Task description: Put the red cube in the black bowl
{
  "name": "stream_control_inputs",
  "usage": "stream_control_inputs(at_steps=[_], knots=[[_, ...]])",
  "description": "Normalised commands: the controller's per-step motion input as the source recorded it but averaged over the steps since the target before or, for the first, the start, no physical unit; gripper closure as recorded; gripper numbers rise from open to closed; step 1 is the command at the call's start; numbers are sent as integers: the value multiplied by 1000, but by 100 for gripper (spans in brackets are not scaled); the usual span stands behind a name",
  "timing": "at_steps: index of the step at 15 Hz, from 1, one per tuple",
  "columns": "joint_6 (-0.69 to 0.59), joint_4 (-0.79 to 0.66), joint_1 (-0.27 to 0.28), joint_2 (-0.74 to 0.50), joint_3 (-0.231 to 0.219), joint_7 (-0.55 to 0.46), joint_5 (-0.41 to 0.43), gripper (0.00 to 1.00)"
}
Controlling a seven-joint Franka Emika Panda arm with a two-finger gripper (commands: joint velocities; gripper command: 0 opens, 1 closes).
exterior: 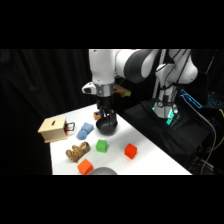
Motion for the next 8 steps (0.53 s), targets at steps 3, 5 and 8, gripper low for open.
stream_control_inputs(at_steps=[3,5,8], knots=[[23,15,-12,0,24,-46,19,0],[75,-36,4,-13,43,-47,49,0],[119,-71,25,-23,63,-71,98,0]])
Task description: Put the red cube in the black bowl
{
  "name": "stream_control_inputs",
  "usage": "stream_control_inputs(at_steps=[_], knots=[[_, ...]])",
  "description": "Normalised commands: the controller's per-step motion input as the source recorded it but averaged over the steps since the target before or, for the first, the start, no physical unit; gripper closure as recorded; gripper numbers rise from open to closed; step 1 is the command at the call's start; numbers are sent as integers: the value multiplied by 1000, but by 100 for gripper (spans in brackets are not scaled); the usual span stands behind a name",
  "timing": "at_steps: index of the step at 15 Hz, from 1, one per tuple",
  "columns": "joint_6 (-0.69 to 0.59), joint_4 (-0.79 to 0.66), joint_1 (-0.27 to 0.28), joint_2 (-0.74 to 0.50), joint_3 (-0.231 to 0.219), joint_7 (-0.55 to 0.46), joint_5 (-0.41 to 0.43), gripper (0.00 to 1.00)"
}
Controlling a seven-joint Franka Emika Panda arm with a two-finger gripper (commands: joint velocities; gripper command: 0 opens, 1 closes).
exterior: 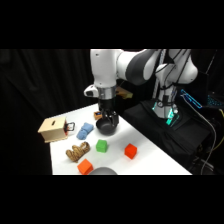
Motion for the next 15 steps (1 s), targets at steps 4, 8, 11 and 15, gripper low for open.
stream_control_inputs(at_steps=[4,8,11,15], knots=[[217,-113,60,-5,78,-94,159,0],[255,-125,68,20,63,-102,160,0],[283,-138,80,34,47,-62,106,0],[266,-108,82,84,35,-22,69,0]])
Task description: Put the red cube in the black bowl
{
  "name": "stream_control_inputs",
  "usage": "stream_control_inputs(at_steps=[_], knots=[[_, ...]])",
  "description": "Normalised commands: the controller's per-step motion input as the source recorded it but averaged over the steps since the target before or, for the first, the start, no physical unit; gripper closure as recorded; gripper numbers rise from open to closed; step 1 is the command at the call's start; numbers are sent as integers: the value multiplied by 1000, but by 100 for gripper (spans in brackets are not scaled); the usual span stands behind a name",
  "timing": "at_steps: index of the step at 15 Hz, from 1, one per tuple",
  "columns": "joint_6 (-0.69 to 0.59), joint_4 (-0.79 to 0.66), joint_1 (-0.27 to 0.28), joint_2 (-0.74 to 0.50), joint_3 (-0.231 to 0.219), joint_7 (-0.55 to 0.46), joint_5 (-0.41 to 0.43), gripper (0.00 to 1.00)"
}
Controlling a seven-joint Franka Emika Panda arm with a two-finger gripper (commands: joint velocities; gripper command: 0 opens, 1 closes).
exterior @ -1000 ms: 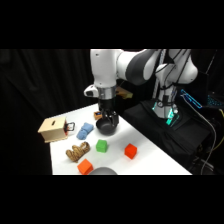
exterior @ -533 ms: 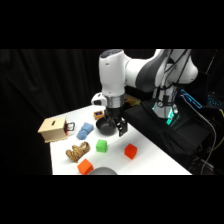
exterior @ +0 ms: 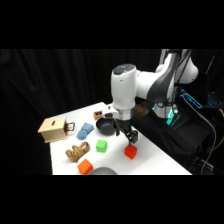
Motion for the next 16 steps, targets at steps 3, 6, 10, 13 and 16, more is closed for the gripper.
stream_control_inputs(at_steps=[3,6,10,13,16], knots=[[293,-103,99,86,18,58,-1,0],[321,-69,103,142,-26,99,-105,0],[308,-73,99,114,-69,116,-127,0],[314,-116,189,33,-212,263,-306,0],[264,-144,193,-25,-259,267,-327,0]])
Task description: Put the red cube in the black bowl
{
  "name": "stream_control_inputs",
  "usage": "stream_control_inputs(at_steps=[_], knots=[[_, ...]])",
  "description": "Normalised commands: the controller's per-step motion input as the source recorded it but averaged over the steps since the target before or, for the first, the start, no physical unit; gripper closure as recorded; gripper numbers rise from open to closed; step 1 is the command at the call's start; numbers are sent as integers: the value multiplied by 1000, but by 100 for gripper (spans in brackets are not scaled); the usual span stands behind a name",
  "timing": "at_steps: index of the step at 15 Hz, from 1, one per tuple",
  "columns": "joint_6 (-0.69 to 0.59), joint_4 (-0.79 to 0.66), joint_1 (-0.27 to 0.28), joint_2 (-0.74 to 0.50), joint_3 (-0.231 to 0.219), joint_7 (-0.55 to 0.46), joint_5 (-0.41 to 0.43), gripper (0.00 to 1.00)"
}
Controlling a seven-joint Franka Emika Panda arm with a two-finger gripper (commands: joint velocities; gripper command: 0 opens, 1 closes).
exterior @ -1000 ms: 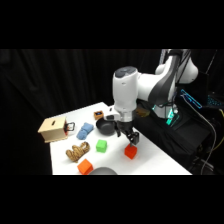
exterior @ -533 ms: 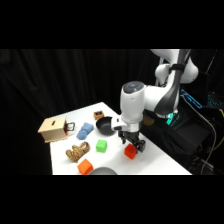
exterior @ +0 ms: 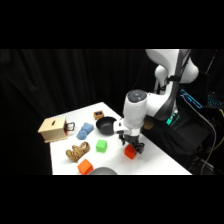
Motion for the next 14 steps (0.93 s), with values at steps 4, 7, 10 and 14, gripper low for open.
stream_control_inputs(at_steps=[4,7,10,14], knots=[[220,-118,68,0,-87,93,-99,0],[232,-74,12,41,21,-4,44,0],[273,-59,-42,40,52,-81,117,0],[308,-88,-60,-5,55,-128,140,0]])
